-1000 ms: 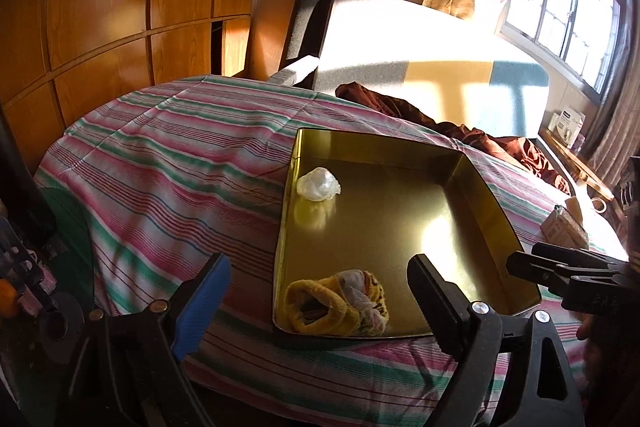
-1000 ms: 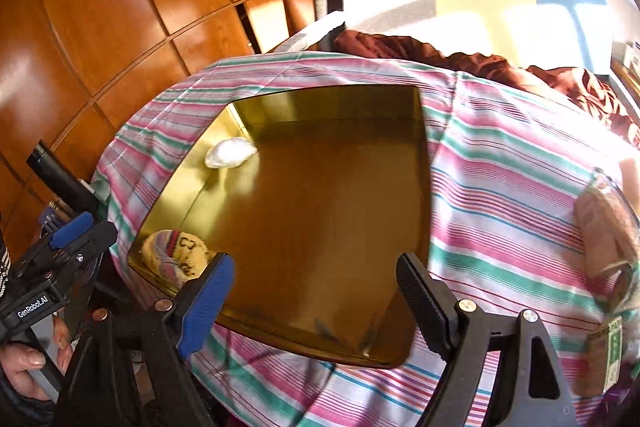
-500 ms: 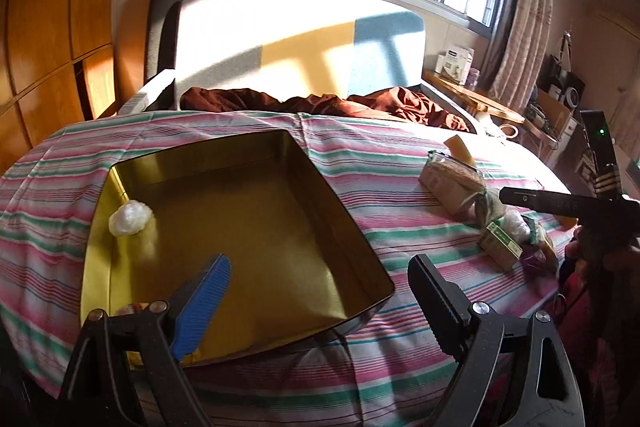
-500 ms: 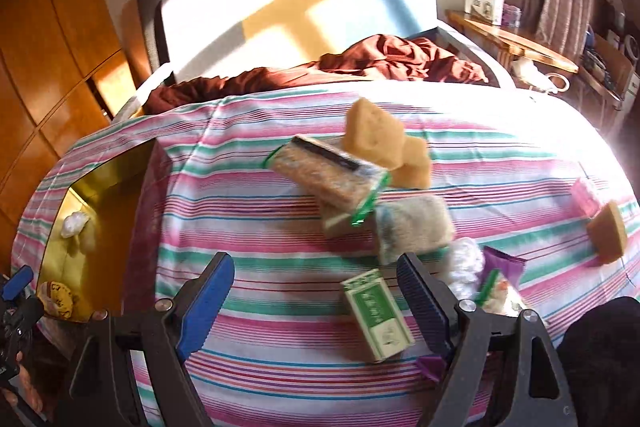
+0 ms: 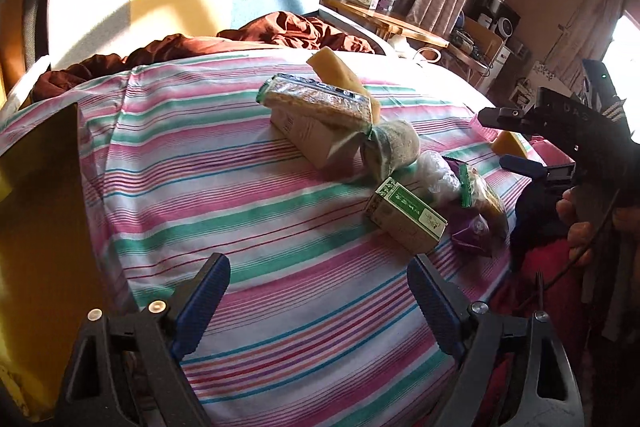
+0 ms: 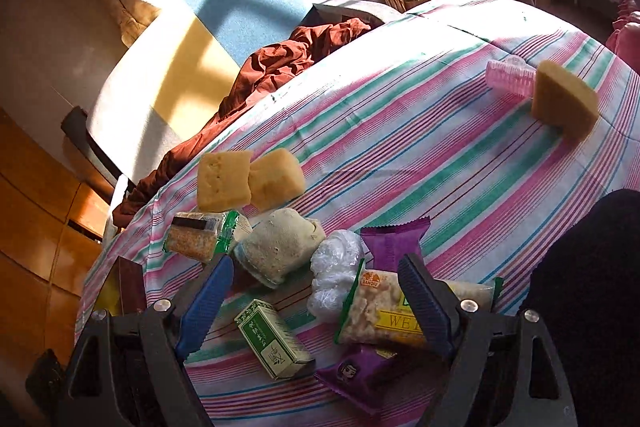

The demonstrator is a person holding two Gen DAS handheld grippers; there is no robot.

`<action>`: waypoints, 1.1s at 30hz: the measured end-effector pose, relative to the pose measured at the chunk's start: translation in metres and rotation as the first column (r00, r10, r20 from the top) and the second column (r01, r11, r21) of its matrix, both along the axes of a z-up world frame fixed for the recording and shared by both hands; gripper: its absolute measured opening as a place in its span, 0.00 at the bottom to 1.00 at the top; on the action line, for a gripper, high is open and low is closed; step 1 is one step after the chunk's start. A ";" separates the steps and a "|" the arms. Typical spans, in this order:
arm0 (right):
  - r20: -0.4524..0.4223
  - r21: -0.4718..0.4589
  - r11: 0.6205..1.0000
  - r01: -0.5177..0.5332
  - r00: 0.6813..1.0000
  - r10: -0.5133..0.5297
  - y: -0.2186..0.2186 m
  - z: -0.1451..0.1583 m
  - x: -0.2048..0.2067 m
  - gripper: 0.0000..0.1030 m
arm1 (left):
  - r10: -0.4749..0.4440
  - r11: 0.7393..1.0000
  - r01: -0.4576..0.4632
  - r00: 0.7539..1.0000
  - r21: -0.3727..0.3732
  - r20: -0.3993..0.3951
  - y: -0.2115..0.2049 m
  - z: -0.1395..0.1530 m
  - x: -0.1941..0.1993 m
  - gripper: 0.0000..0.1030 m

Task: Organize objects
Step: 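Return the left gripper to the items and grasp the green-and-white box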

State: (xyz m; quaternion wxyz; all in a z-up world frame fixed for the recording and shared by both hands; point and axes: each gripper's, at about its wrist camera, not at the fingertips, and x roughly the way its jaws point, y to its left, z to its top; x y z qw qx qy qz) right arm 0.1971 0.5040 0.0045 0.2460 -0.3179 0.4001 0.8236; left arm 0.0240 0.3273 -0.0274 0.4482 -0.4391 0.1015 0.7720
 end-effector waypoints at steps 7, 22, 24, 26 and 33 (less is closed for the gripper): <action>-0.071 -0.055 0.998 -0.010 0.997 0.006 0.005 -0.004 0.002 0.84 | -0.031 0.999 0.033 0.996 -0.030 0.086 0.058 -0.022 -0.002 0.74; -0.095 -0.077 0.997 -0.013 0.995 0.006 0.007 -0.006 0.002 0.84 | -0.072 0.993 0.074 0.997 -0.097 0.023 0.113 -0.042 0.011 0.59; -0.088 -0.081 0.997 -0.014 0.996 0.007 0.007 -0.007 0.001 0.84 | -0.094 0.992 0.095 0.995 -0.083 0.011 0.101 -0.040 0.011 0.42; -0.083 -0.081 0.997 -0.017 0.997 0.011 0.007 -0.008 0.000 0.84 | -0.098 0.992 0.097 0.995 -0.078 -0.009 0.083 -0.042 0.009 0.30; -0.044 -0.083 0.996 -0.018 0.999 0.014 0.006 -0.010 -0.003 0.84 | -0.109 0.993 0.101 0.985 -0.065 -0.135 0.018 -0.045 0.023 0.30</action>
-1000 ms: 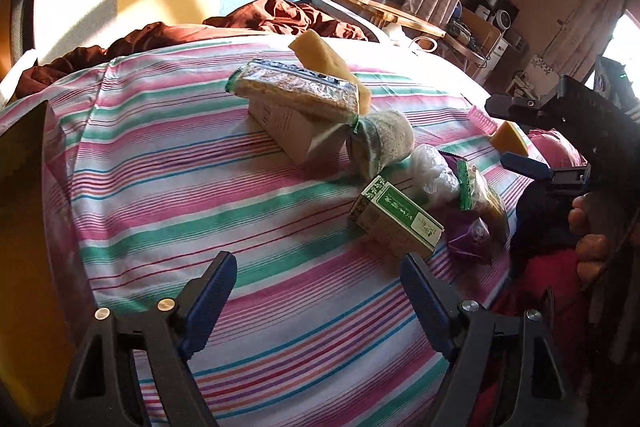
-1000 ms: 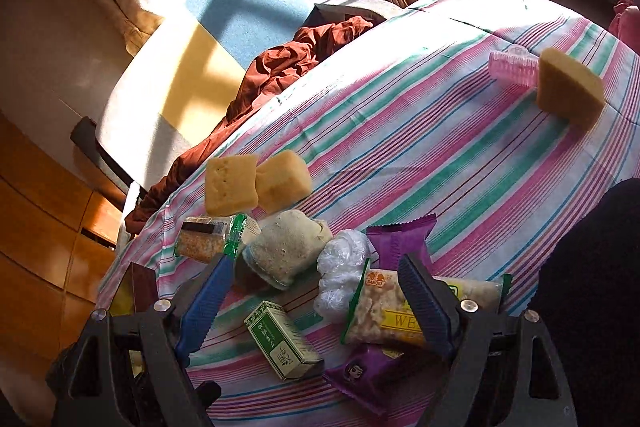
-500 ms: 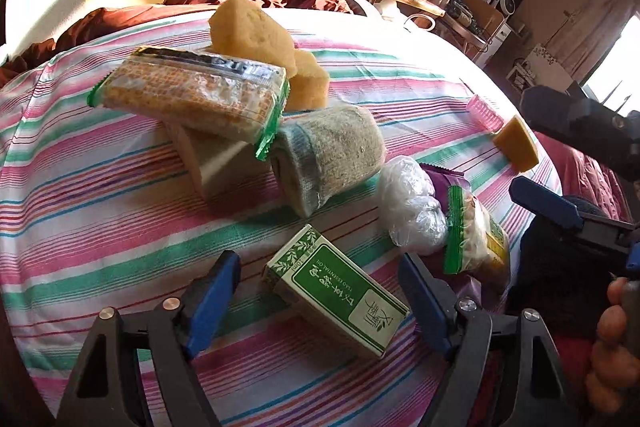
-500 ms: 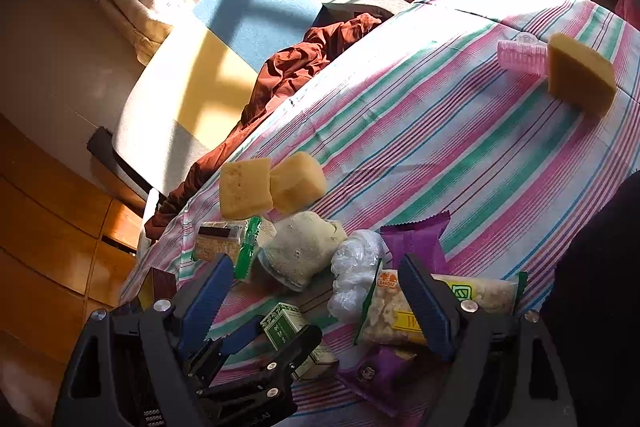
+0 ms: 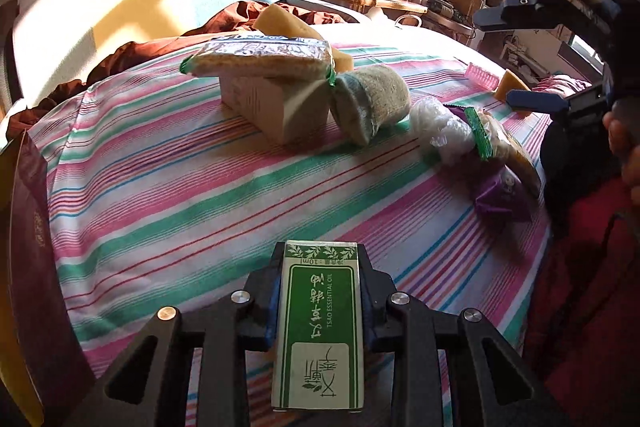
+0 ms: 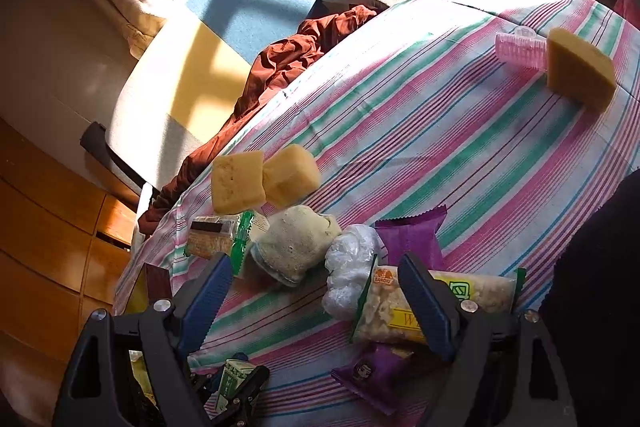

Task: Organize objects
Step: 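Return the left gripper to the items and grasp the green-and-white box, then grasp the purple snack packet with the right gripper while the left holds the box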

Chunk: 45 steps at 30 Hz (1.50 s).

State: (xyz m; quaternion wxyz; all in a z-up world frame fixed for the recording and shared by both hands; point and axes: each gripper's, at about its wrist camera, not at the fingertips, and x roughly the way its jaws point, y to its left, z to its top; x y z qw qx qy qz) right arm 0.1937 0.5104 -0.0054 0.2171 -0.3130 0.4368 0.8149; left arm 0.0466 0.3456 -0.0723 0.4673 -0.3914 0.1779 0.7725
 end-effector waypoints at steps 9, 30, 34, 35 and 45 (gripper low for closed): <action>0.134 0.001 1.000 -0.005 0.991 0.005 -0.006 -0.004 -0.007 0.84 | 0.020 0.999 -0.018 0.996 0.033 -0.082 -0.033 -0.006 0.010 0.30; 0.585 -0.046 0.997 -0.061 0.807 0.077 -0.042 -0.043 -0.033 0.67 | 0.007 0.994 -0.002 0.999 0.112 -0.044 -0.041 -0.010 0.007 0.31; 0.586 -0.073 0.997 -0.015 0.808 0.055 -0.034 -0.055 -0.033 0.65 | 0.008 0.993 -0.004 0.999 0.122 -0.034 -0.043 -0.010 0.006 0.31; 0.588 -0.090 0.996 -0.017 0.806 0.067 -0.033 -0.059 -0.034 0.61 | 0.008 0.992 -0.004 0.999 0.122 -0.033 -0.043 -0.010 0.007 0.31; 0.552 0.035 0.897 -0.440 0.757 0.350 -0.099 -0.054 -0.076 0.32 | 0.015 0.992 -0.011 0.999 0.124 -0.034 -0.045 -0.009 0.009 0.31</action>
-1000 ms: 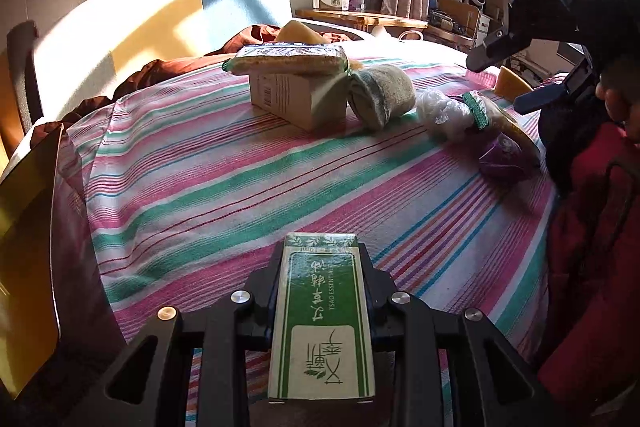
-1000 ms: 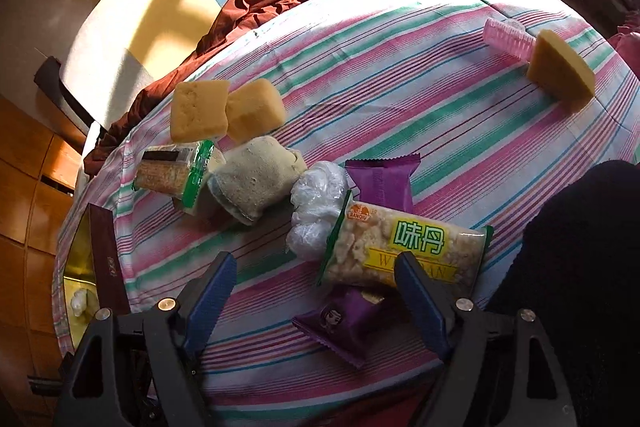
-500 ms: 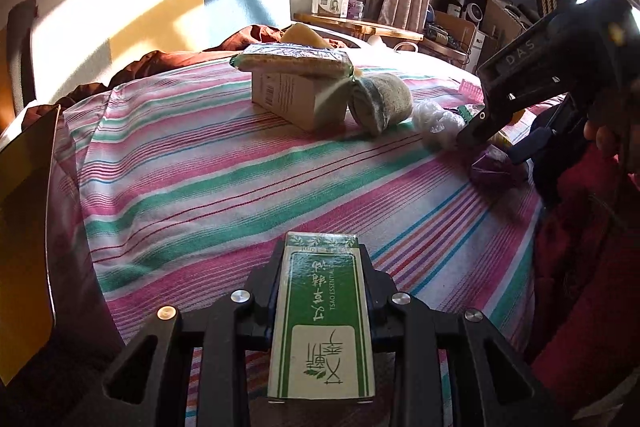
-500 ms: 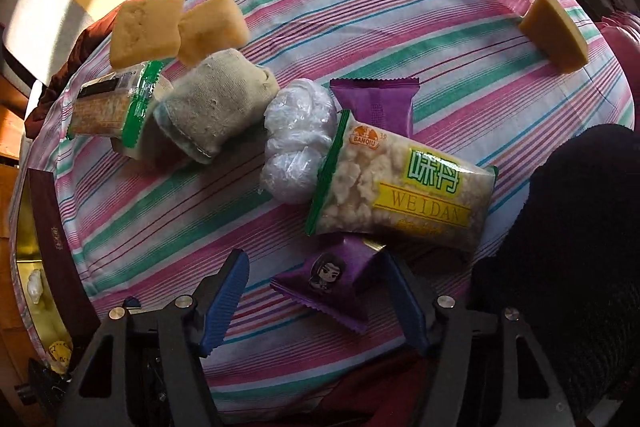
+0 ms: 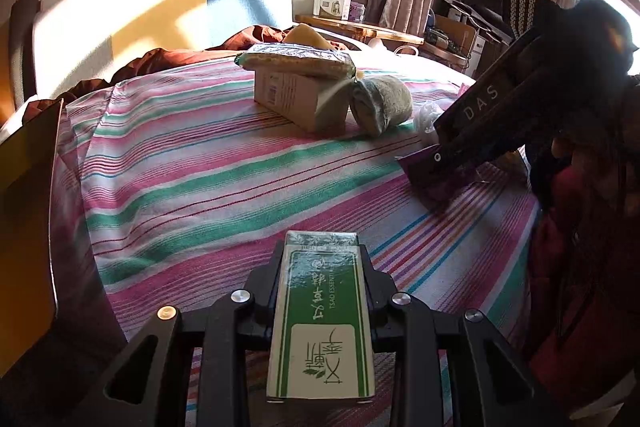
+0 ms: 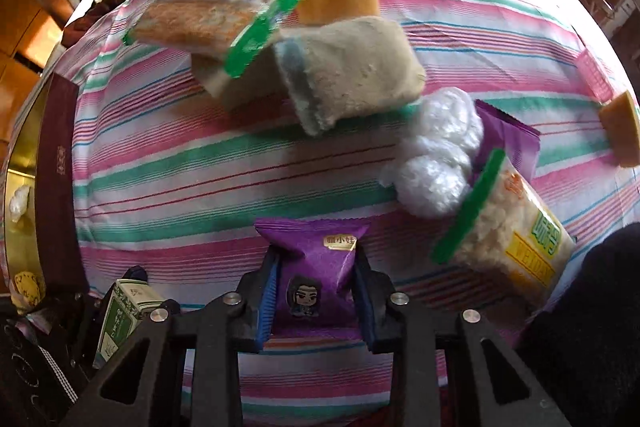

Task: Organize objects
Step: 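Grasp the purple snack packet with the right gripper while the left holds the box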

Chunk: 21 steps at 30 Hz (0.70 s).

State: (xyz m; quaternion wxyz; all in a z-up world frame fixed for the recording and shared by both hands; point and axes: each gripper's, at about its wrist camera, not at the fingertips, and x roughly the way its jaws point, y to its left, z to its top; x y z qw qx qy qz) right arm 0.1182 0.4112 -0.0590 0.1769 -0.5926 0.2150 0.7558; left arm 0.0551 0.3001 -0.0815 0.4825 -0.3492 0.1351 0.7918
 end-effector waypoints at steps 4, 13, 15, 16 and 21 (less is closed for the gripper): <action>-0.064 0.119 0.990 -0.069 0.995 0.077 -0.017 -0.002 -0.013 0.32 | 0.002 1.000 -0.002 1.000 -0.003 -0.011 -0.002 0.000 0.003 0.31; -0.078 0.141 0.986 -0.086 0.992 0.098 -0.014 0.006 -0.010 0.32 | 0.025 1.000 -0.025 0.999 -0.003 -0.025 -0.001 -0.001 0.004 0.30; -0.076 0.147 0.985 -0.089 0.992 0.101 -0.016 0.006 -0.009 0.32 | 0.029 1.000 -0.029 0.999 -0.005 -0.024 -0.001 0.000 0.004 0.30; -0.076 0.146 0.985 -0.088 0.992 0.100 -0.016 0.007 -0.009 0.32 | 0.029 1.000 -0.030 0.999 -0.008 -0.027 0.000 0.000 0.005 0.30; -0.075 0.150 0.985 -0.089 0.992 0.101 -0.017 0.008 -0.010 0.32 | 0.035 0.999 -0.035 0.999 -0.018 -0.019 -0.001 0.002 0.005 0.30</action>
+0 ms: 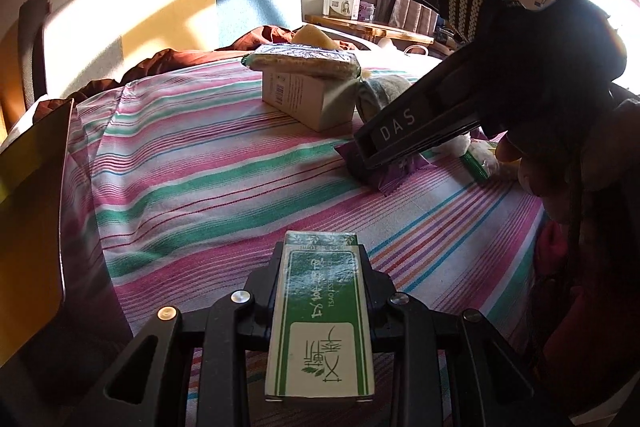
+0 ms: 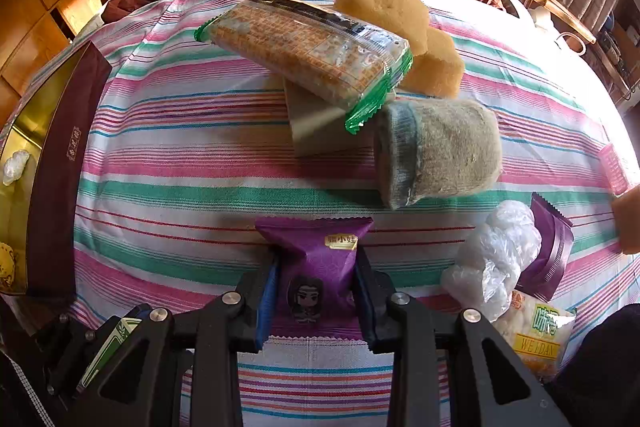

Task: Organize objects
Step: 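Grasp the purple snack packet with the right gripper while the left holds the box, then carry the green-and-white box into the gold tray and open the left gripper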

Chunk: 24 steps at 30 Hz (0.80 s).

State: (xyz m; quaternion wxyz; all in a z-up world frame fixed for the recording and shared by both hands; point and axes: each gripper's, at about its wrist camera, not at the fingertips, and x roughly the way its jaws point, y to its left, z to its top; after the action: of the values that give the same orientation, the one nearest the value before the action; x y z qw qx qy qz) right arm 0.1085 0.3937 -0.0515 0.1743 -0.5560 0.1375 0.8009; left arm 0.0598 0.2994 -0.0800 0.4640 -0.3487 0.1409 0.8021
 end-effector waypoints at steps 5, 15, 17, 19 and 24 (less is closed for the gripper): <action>0.000 0.001 1.000 -0.001 1.000 0.001 0.000 0.000 0.000 0.32 | 0.024 1.000 -0.024 0.999 -0.007 0.041 -0.004 0.005 -0.001 0.29; -0.001 0.005 1.000 -0.020 1.000 0.020 -0.010 -0.006 -0.024 0.32 | 0.008 1.000 -0.008 1.000 0.007 0.008 -0.012 0.024 0.014 0.29; 0.001 0.010 1.000 -0.024 1.000 0.024 -0.011 -0.006 -0.025 0.32 | 0.014 1.000 -0.014 1.000 0.019 0.005 -0.017 0.033 0.013 0.29; 0.002 0.014 0.999 -0.029 1.000 0.029 -0.012 -0.006 -0.026 0.32 | 0.037 0.999 -0.037 0.999 0.032 0.003 -0.024 0.041 0.010 0.29; 0.004 0.027 0.999 -0.039 0.999 0.039 -0.015 -0.006 -0.026 0.32 | 0.110 0.991 -0.110 0.994 0.071 -0.008 -0.051 0.065 -0.005 0.29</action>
State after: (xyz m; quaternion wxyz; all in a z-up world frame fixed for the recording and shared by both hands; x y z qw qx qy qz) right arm 0.0821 0.3790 -0.0578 0.1665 -0.5578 0.1156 0.8048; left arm 0.0553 0.2480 -0.0153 0.4302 -0.3345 0.0958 0.8330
